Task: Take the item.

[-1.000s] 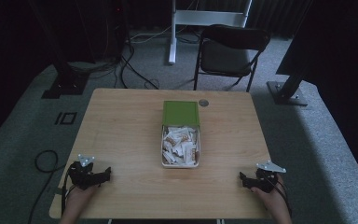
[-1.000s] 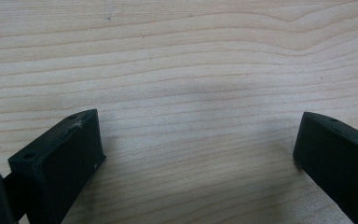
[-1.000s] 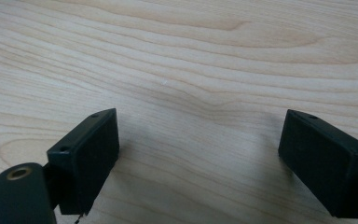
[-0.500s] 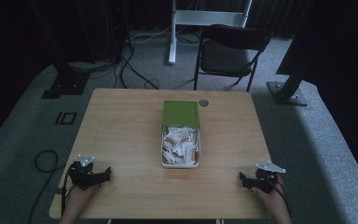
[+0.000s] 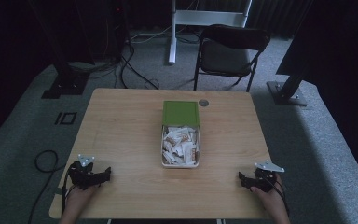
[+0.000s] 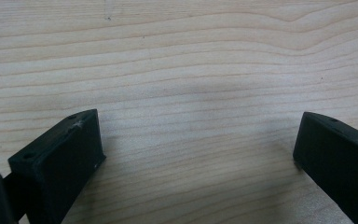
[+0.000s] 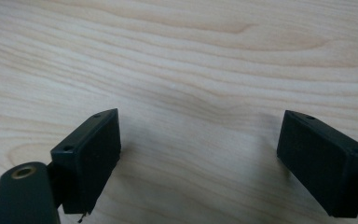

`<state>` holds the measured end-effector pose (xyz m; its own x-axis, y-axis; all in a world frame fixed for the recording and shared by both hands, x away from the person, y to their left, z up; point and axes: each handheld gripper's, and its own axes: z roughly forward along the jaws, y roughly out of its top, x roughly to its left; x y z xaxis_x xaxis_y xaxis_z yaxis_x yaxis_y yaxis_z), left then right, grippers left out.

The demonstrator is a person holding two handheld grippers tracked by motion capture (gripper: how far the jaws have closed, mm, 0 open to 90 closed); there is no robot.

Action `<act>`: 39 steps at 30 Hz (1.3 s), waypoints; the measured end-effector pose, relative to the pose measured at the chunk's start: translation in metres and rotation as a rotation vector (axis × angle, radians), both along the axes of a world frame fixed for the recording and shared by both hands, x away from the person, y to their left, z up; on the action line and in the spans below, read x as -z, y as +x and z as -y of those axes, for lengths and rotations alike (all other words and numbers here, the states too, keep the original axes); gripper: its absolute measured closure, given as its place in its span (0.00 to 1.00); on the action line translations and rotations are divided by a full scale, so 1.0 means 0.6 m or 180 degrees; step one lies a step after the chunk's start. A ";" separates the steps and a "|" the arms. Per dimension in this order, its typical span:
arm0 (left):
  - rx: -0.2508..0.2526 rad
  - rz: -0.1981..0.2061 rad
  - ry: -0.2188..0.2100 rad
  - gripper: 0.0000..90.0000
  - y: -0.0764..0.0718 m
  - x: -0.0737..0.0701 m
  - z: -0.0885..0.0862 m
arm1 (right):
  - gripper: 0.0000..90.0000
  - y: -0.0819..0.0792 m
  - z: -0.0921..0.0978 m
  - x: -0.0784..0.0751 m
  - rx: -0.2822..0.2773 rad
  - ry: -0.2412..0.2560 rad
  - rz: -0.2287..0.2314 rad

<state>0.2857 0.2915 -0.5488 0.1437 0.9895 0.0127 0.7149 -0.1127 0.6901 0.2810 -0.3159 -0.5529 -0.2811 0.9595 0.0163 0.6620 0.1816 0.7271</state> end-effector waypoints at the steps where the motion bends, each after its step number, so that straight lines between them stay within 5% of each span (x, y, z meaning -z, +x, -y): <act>1: 0.0000 0.0000 0.0000 0.02 0.000 0.000 0.000 | 0.15 0.000 0.000 0.000 0.0000 0.0000 0.0000; 39: 0.0000 0.0001 -0.0001 0.02 0.000 0.000 0.000 | 0.15 0.044 -0.081 -0.132 -0.0532 0.0150 0.0479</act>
<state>0.2857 0.2915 -0.5488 0.1436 0.9896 0.0124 0.7147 -0.1124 0.6904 0.3072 -0.2673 -0.4735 -0.4387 0.8986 0.0057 0.5091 0.2433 0.8256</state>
